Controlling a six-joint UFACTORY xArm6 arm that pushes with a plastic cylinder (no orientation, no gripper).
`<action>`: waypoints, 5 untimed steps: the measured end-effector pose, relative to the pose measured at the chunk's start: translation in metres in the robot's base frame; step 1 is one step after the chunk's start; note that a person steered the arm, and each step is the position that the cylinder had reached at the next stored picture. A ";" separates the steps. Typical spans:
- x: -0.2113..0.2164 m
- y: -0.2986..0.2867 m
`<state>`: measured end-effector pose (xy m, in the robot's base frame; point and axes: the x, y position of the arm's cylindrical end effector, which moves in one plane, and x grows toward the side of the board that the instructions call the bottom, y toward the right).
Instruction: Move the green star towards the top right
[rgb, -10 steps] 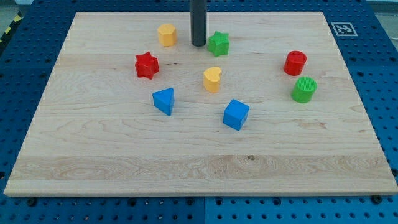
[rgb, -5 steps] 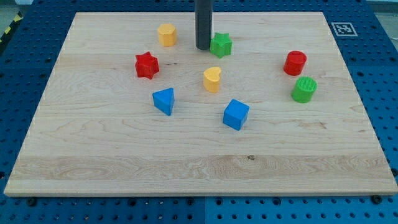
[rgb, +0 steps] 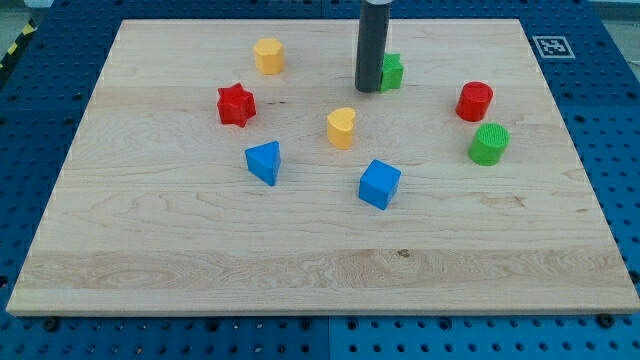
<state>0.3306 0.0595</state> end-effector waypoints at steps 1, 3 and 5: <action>-0.004 -0.001; -0.028 -0.011; -0.032 0.009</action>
<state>0.2990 0.0686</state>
